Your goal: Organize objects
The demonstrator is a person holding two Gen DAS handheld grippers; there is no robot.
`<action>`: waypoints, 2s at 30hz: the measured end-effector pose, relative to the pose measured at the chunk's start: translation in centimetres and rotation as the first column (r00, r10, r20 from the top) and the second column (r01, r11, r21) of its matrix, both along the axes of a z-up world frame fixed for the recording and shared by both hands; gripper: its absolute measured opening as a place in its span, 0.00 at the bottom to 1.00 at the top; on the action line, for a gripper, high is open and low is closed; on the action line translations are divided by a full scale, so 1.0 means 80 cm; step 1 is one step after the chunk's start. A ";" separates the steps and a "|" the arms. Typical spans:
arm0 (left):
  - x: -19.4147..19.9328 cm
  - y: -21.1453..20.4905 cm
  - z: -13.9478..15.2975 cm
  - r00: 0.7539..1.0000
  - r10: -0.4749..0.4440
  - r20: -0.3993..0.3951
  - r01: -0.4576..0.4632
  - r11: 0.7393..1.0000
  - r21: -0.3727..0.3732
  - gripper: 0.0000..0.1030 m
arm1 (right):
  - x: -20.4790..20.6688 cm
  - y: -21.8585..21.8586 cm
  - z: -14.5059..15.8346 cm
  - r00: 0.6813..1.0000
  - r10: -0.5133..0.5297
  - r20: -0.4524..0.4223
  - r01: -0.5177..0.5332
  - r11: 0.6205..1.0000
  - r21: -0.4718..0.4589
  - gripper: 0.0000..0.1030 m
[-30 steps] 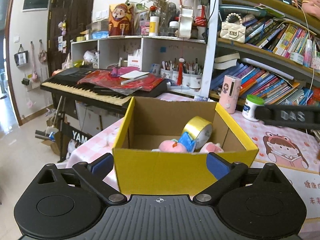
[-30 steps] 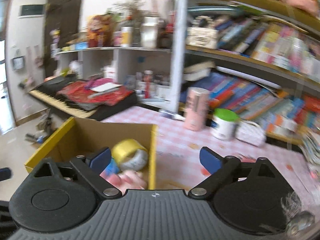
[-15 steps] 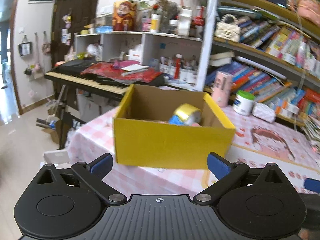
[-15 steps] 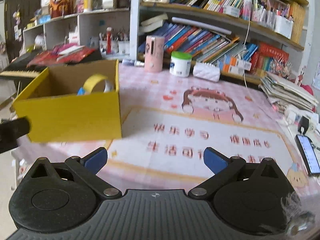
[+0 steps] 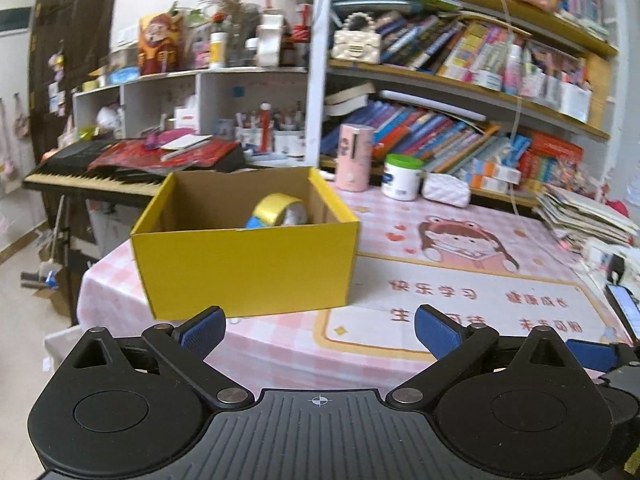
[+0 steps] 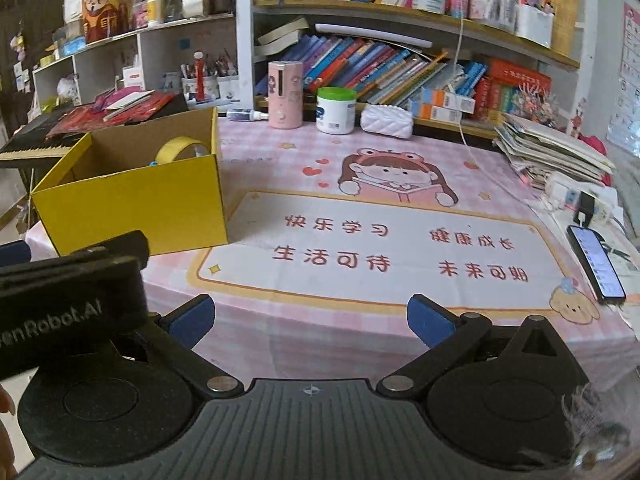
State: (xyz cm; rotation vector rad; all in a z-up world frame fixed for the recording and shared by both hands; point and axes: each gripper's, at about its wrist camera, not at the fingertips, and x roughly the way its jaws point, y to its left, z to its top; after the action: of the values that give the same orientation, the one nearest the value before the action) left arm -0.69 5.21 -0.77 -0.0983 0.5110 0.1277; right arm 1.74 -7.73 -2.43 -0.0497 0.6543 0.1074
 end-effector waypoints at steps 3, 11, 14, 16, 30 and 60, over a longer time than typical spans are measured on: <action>0.001 -0.008 0.001 1.000 -0.020 0.005 0.020 1.000 -0.004 0.99 | -0.003 -0.005 0.002 1.000 -0.004 0.005 0.004 1.000 -0.002 1.00; 0.002 -0.030 0.000 0.998 -0.066 0.006 0.066 0.998 0.002 1.00 | -0.007 -0.019 0.000 1.000 -0.001 -0.002 0.001 1.000 0.000 1.00; 0.002 -0.033 0.001 0.997 -0.070 0.009 0.070 0.998 0.002 1.00 | -0.006 -0.022 0.001 1.000 -0.002 0.002 0.002 1.000 0.000 1.00; 0.003 -0.035 0.001 0.997 -0.072 0.007 0.072 0.997 0.005 1.00 | -0.007 -0.023 0.001 1.000 -0.003 0.001 0.003 1.000 -0.001 1.00; -0.001 -0.037 -0.001 0.997 -0.073 -0.001 0.073 0.997 0.004 1.00 | -0.008 -0.024 0.000 1.000 -0.005 0.002 0.005 1.000 -0.003 1.00; -0.001 -0.037 -0.001 0.997 -0.072 -0.003 0.072 0.997 0.003 1.00 | -0.013 -0.030 -0.001 1.000 -0.005 0.009 0.005 1.000 -0.012 1.00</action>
State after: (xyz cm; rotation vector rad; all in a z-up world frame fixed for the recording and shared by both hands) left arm -0.81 2.29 -0.83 -0.0766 0.5166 0.0577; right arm 0.73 -10.13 -2.51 -0.0602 0.6464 0.0980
